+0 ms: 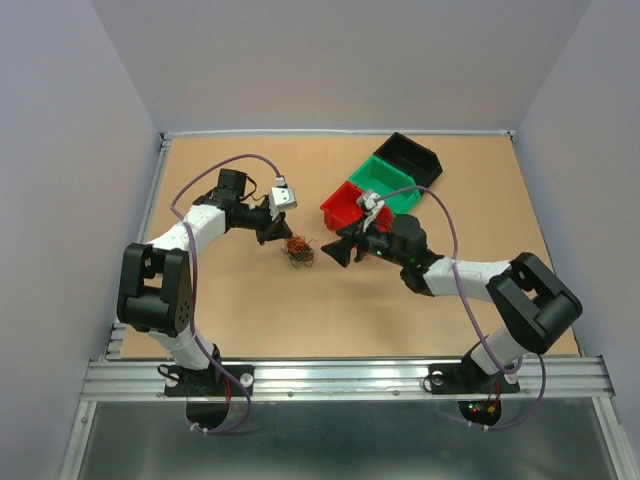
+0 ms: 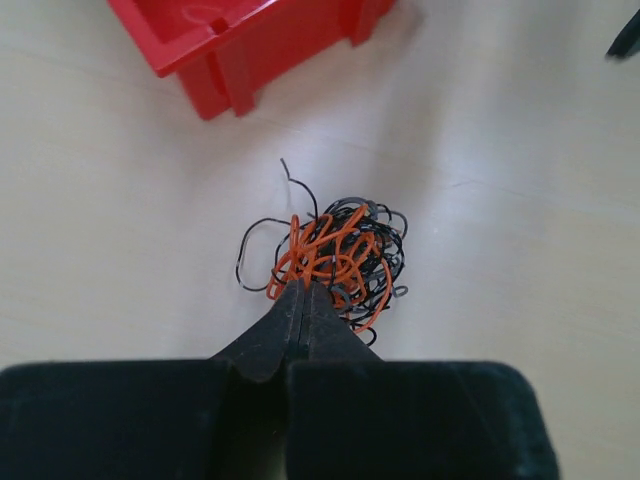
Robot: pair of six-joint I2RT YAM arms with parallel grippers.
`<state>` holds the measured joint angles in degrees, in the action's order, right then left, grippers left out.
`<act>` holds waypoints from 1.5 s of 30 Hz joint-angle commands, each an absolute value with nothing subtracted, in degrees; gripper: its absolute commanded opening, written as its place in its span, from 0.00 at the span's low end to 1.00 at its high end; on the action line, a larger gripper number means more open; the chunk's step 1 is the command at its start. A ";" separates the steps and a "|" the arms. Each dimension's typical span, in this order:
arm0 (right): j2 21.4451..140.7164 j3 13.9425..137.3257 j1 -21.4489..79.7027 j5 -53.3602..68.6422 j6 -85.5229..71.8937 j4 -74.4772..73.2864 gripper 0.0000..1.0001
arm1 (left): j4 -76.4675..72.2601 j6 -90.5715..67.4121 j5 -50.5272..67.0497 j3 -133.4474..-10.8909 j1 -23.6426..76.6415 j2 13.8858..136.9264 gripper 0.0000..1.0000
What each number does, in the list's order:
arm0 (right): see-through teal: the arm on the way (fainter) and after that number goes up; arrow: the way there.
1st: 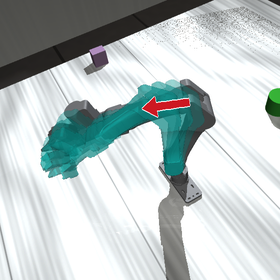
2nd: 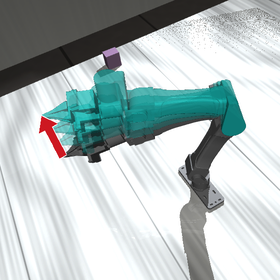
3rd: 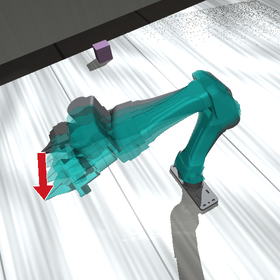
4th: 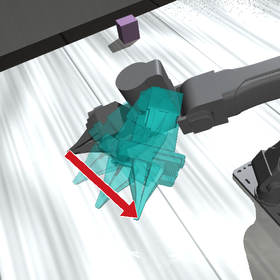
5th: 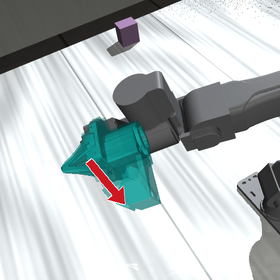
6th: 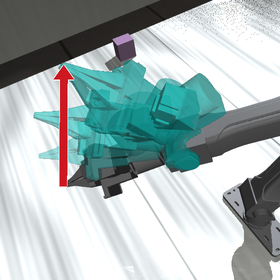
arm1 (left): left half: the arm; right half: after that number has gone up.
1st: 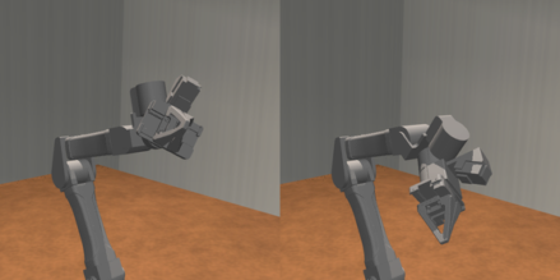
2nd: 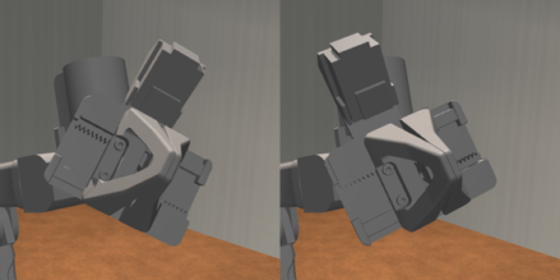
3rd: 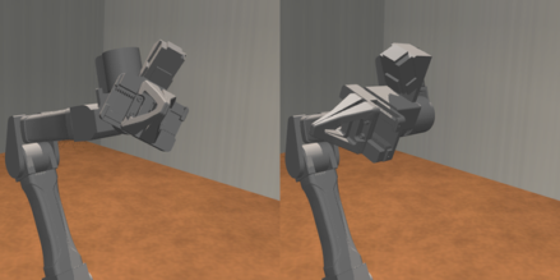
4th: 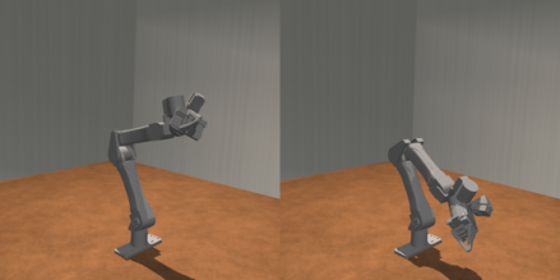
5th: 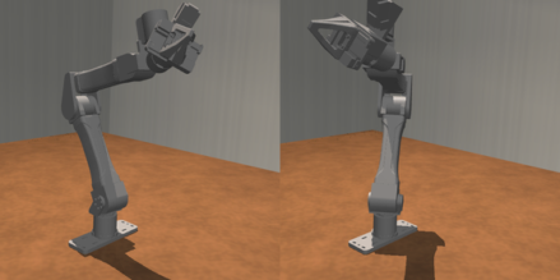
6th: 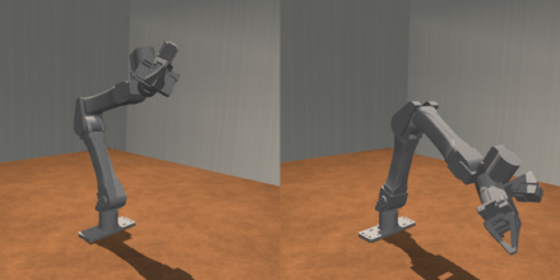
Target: Untangle the cables
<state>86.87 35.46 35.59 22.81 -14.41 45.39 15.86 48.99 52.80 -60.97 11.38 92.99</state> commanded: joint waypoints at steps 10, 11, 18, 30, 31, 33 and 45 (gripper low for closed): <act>102.47 48.77 44.56 18.37 -5.89 44.56 0.73 | 33.13 66.88 63.19 -63.72 11.25 92.29 0.00; 103.52 50.17 44.65 17.85 -5.71 44.56 0.72 | 33.83 67.67 63.45 -63.98 11.25 92.20 0.00; 110.30 54.58 45.17 16.52 -5.80 43.24 0.32 | 31.66 66.81 63.38 -61.80 11.25 86.33 0.00; 100.99 43.69 45.09 5.20 -8.35 44.30 0.00 | -9.22 30.78 43.15 -47.81 5.99 70.67 0.06; 100.29 42.20 45.09 2.92 -8.70 44.30 0.00 | -11.49 27.19 42.89 -47.99 3.02 70.75 0.06; 98.36 40.70 45.18 0.10 -10.71 44.38 0.00 | -13.69 23.50 42.89 -48.08 0.10 71.27 0.06; 82.89 29.54 44.91 -25.39 -16.26 44.74 0.01 | -19.42 16.35 46.76 -48.25 -11.51 74.36 0.04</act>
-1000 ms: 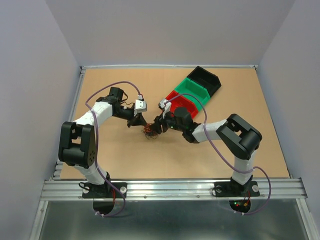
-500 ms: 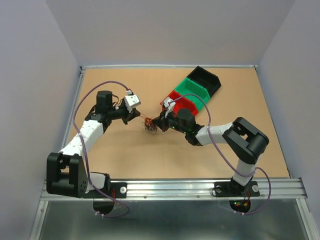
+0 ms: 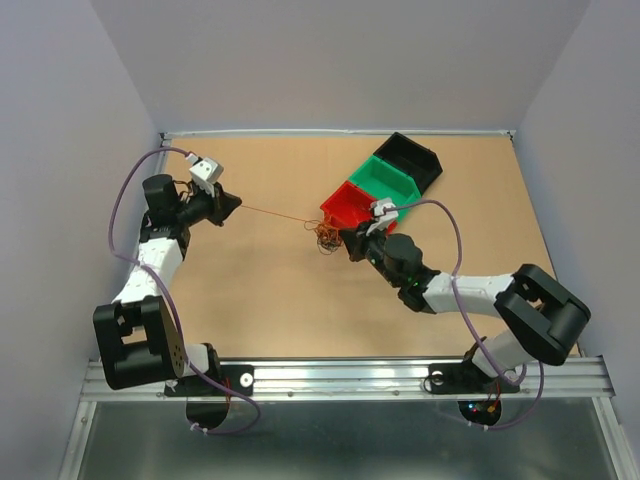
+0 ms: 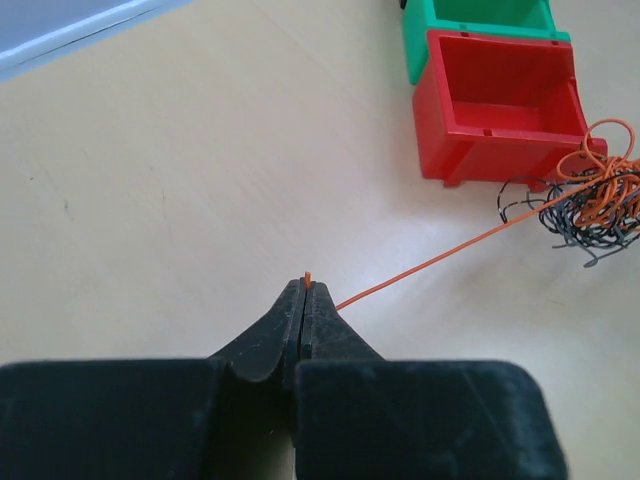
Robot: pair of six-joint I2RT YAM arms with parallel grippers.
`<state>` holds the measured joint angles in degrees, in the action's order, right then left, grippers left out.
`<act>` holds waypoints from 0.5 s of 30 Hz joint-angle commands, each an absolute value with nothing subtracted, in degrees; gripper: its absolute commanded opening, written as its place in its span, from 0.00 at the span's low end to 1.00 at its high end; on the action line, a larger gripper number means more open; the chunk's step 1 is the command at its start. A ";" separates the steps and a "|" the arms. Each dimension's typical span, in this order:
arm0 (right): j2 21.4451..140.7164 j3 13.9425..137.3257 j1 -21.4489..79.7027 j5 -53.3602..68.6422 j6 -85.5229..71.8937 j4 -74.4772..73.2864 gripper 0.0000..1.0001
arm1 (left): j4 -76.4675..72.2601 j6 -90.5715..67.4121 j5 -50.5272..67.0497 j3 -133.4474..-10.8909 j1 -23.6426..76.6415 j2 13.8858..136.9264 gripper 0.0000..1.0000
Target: Untangle the cables
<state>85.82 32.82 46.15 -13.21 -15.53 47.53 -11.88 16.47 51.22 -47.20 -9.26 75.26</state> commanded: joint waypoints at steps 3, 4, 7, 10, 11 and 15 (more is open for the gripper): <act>79.82 28.04 44.91 -28.90 -16.96 44.65 0.01 | -20.38 16.09 43.78 -47.64 -11.51 73.48 0.02; 79.02 27.43 44.74 -33.79 -18.44 44.65 0.00 | -20.83 15.74 40.90 -47.29 -11.86 72.61 0.01; 73.84 22.78 42.46 -39.36 -22.05 44.65 0.03 | -23.81 13.72 37.97 -45.88 -13.44 70.76 0.00; 67.01 18.31 38.16 -40.51 -25.48 44.56 0.01 | -25.40 11.78 35.52 -44.91 -15.20 69.35 0.00; 65.23 18.28 37.19 -40.78 -26.10 44.65 0.01 | -25.84 11.26 34.90 -44.65 -15.64 69.00 0.00; 56.27 12.75 35.07 -43.15 -27.60 44.56 0.01 | -26.72 10.20 34.28 -44.12 -17.22 68.29 0.00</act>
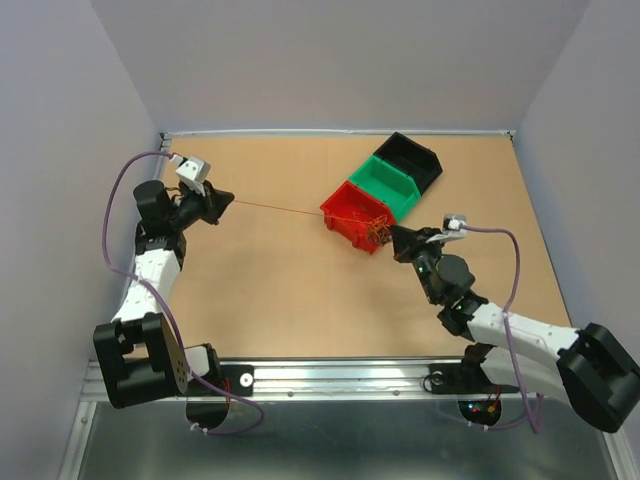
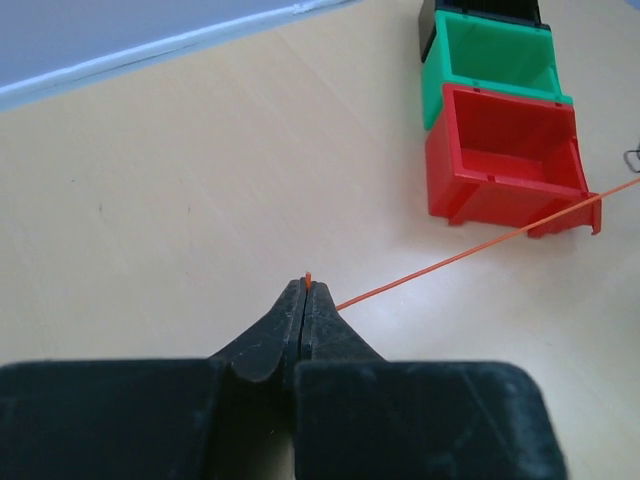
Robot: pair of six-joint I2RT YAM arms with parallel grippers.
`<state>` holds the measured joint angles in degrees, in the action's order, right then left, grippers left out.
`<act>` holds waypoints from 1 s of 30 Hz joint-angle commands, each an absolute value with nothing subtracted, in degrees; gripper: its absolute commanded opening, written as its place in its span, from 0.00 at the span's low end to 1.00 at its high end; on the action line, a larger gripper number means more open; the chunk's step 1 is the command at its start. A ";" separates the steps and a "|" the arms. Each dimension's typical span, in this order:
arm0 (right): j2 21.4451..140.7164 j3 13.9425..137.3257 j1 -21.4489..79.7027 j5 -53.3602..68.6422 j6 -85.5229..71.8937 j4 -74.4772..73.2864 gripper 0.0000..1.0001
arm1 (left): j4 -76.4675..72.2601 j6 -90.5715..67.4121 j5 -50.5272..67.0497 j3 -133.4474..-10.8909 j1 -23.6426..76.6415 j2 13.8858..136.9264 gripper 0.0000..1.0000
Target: Untangle the cables
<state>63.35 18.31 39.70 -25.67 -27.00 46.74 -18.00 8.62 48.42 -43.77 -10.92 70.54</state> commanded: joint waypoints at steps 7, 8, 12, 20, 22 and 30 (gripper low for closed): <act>46.41 9.49 35.07 -32.11 -24.18 44.82 0.01 | -27.33 10.37 34.71 -43.42 -17.31 67.33 0.00; 46.23 9.58 35.07 -28.34 -22.78 45.00 0.00 | -27.42 10.37 36.11 -43.16 -17.31 67.06 0.00; 50.17 13.44 35.07 -2.16 -16.71 46.40 0.01 | -28.56 12.56 49.90 -41.14 -17.14 65.48 0.42; 63.09 21.09 36.73 19.24 -13.89 49.31 0.01 | -32.86 18.46 59.59 -35.16 -13.36 58.10 0.99; 64.07 22.58 37.96 21.26 -12.75 49.66 0.01 | -35.41 17.84 58.80 -33.84 -13.45 56.96 0.99; 67.23 27.24 39.99 25.31 -11.51 50.36 0.01 | -42.36 12.82 67.63 -31.65 -15.12 60.38 0.99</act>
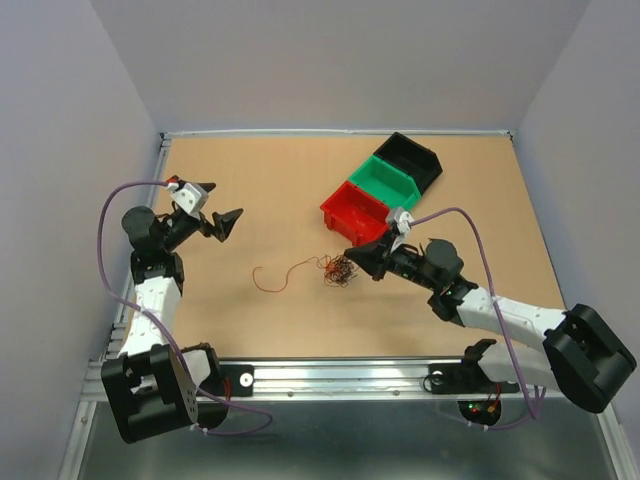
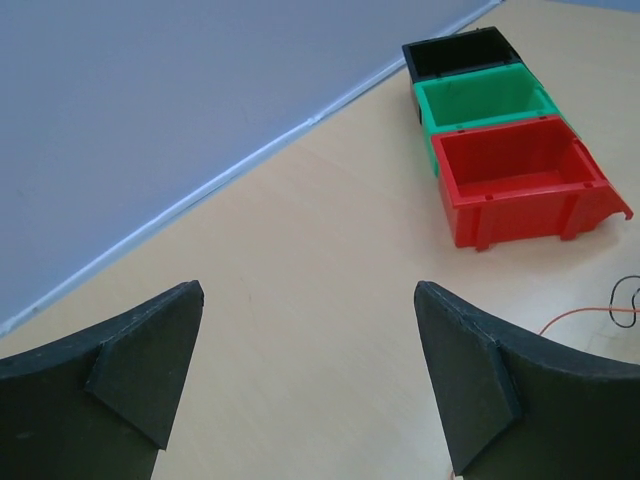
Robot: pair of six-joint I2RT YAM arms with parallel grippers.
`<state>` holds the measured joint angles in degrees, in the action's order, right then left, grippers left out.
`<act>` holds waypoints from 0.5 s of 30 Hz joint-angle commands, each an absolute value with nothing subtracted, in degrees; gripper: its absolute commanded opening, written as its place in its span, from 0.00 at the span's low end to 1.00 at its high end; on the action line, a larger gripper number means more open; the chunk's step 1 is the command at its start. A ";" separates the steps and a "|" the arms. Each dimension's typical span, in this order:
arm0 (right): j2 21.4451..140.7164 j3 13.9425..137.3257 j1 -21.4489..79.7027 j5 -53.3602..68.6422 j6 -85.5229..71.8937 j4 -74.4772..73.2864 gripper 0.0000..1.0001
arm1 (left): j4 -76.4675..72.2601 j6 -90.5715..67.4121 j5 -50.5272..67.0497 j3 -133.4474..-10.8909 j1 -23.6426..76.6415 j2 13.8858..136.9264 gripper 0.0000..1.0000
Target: Untangle the cables
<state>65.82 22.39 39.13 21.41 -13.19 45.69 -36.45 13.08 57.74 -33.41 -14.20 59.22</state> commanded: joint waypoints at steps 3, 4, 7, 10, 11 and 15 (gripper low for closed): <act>69.16 30.14 40.51 26.28 -11.78 50.62 0.01 | -42.01 15.63 64.36 -29.72 -11.35 56.89 0.99; 70.48 31.02 40.60 26.28 -12.04 50.80 0.01 | -41.75 17.38 62.51 -28.92 -8.55 55.47 0.99; 72.94 34.62 41.13 27.07 -12.57 50.98 0.01 | -41.84 22.58 61.79 -24.97 -4.15 49.41 0.99; 74.09 37.69 41.39 27.60 -13.01 50.98 0.01 | -44.82 23.12 61.26 -21.99 -2.99 45.98 0.99; 74.61 38.40 41.57 28.47 -13.09 50.98 0.00 | -45.78 21.46 61.43 -21.45 -3.08 45.62 0.99; 75.50 41.22 41.92 29.79 -13.97 50.98 0.01 | -46.15 22.94 69.34 -21.01 -1.07 46.75 0.99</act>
